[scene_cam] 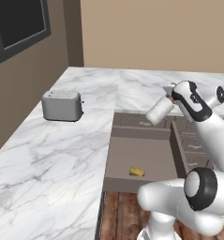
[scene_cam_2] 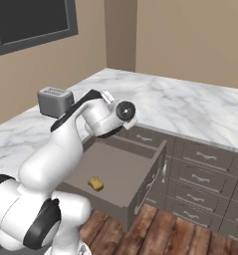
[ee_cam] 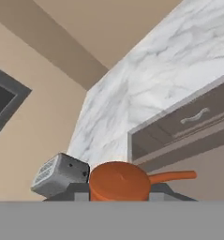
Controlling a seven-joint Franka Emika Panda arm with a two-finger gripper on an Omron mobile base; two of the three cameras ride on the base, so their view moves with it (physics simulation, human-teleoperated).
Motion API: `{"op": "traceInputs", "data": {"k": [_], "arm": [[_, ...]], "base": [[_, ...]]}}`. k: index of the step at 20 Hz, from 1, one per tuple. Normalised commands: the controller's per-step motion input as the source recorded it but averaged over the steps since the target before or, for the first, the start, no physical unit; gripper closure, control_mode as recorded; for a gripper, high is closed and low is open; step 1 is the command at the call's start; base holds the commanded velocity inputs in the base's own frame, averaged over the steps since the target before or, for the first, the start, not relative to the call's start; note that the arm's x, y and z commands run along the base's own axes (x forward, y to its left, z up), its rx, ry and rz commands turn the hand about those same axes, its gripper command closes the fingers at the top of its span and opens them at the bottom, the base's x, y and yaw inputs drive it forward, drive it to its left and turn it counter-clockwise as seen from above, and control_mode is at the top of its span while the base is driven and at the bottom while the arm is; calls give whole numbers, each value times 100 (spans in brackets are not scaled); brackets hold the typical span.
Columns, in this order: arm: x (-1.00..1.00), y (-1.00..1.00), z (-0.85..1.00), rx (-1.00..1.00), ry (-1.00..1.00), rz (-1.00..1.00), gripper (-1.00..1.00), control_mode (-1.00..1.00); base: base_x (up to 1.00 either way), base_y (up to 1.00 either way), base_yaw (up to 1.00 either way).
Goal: Restock the sink supplies by placing the sponge and soap dispenser on the counter and next to the sink. Make sure the soap dispenser is upright.
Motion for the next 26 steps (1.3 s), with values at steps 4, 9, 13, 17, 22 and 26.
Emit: {"op": "traceInputs", "data": {"k": [4, 9, 13, 17, 22, 26], "arm": [[0, 70, 13, -27, -10, 38, 100, -100], [0, 56, -18, -16, 1, 35, 100, -100], [0, 49, -49, -14, -3, 8, 100, -100], [0, 0, 0, 0, 0, 0, 100, 100], [0, 0, 0, 0, 0, 0, 100, 100], [0, 0, 0, 0, 0, 0, 100, 100]], "base": [[0, 0, 0], [0, 0, 0], [0, 0, 0], [-39, -14, 42], [-29, -46, 65], [-28, -33, 68]]}}
